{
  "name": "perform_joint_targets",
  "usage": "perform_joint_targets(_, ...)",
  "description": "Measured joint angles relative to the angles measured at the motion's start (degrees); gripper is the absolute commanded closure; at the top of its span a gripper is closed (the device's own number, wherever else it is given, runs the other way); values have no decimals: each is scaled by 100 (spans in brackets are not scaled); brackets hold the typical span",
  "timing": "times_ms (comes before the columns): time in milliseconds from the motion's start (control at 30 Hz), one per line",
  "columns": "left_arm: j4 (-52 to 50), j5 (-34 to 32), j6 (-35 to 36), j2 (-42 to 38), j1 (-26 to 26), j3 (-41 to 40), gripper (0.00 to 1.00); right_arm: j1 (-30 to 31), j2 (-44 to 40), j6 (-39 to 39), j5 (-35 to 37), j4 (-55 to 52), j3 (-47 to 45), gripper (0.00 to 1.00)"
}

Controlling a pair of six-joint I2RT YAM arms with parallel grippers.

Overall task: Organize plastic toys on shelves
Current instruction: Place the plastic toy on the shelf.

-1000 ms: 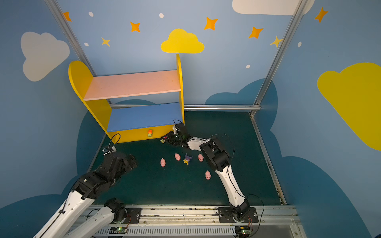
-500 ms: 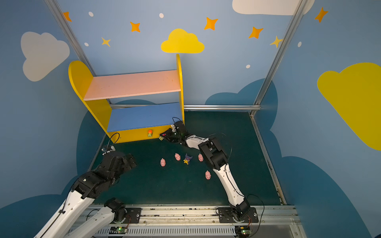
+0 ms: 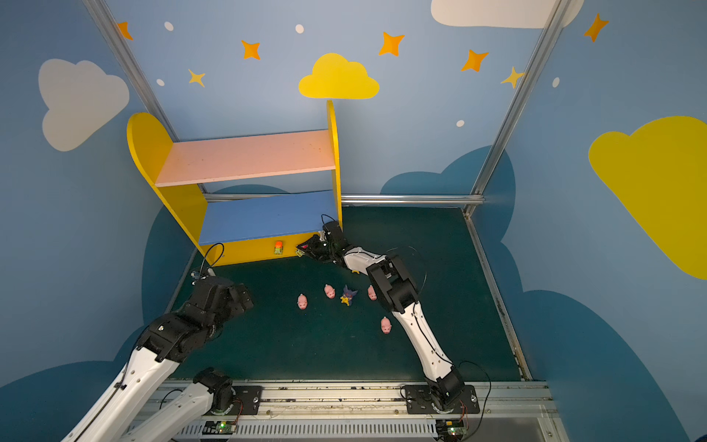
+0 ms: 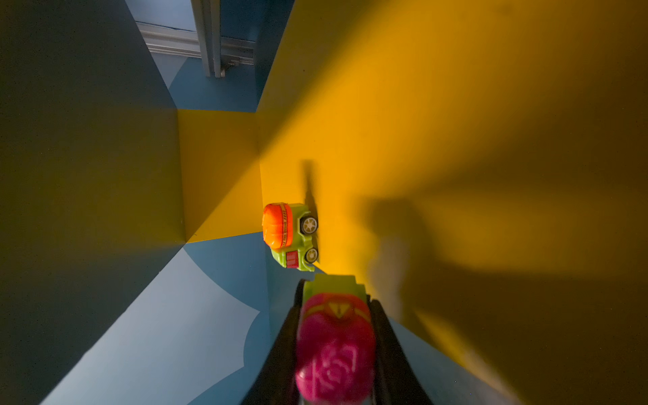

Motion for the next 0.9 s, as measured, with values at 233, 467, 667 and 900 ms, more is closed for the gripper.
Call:
perform_joint_targets(233, 83, 146, 57, 48, 142, 0, 0, 0, 262, -59, -2, -232, 457, 75)
perform_joint_targets(467, 216, 352, 103, 133, 264, 0, 0, 0, 352, -68, -9, -378, 625, 72)
perform_joint_targets(667, 352, 487, 155, 192, 339, -2, 0, 0, 361, -103, -7, -511, 691, 73)
perform_joint_targets(900, 387, 555, 177, 177, 424, -2, 0, -7, 557, -186, 0, -678, 1106, 73)
